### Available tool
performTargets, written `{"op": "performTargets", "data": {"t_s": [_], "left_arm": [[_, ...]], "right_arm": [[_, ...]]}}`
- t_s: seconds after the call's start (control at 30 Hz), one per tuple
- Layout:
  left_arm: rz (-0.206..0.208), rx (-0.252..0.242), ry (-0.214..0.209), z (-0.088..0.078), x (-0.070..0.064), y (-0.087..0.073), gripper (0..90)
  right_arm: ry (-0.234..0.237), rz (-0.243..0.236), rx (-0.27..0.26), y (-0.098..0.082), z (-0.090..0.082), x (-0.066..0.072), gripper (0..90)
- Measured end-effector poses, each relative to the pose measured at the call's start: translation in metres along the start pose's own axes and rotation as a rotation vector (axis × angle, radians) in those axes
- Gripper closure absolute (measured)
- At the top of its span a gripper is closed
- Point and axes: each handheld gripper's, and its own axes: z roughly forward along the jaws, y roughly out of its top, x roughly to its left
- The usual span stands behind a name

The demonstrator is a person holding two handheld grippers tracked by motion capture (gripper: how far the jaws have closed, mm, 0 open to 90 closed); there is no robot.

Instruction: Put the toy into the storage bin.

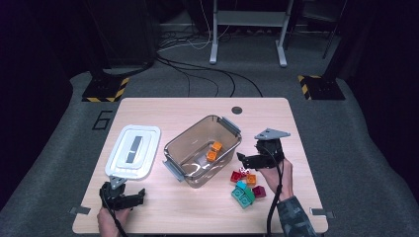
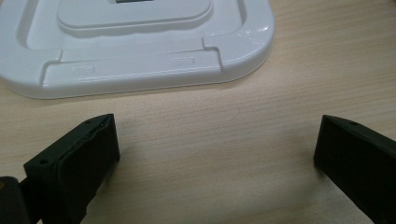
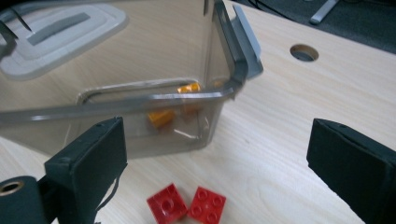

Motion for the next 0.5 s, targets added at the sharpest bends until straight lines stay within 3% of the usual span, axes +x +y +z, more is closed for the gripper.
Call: {"op": "performTargets", "data": {"t_s": [0.5], "left_arm": [[0.000, 0.000, 0.000, 0.000, 0.000, 0.000, 0.0]], "right_arm": [[-0.026, 0.051, 0.075, -0.049, -0.002, -0.008, 2.7]]}}
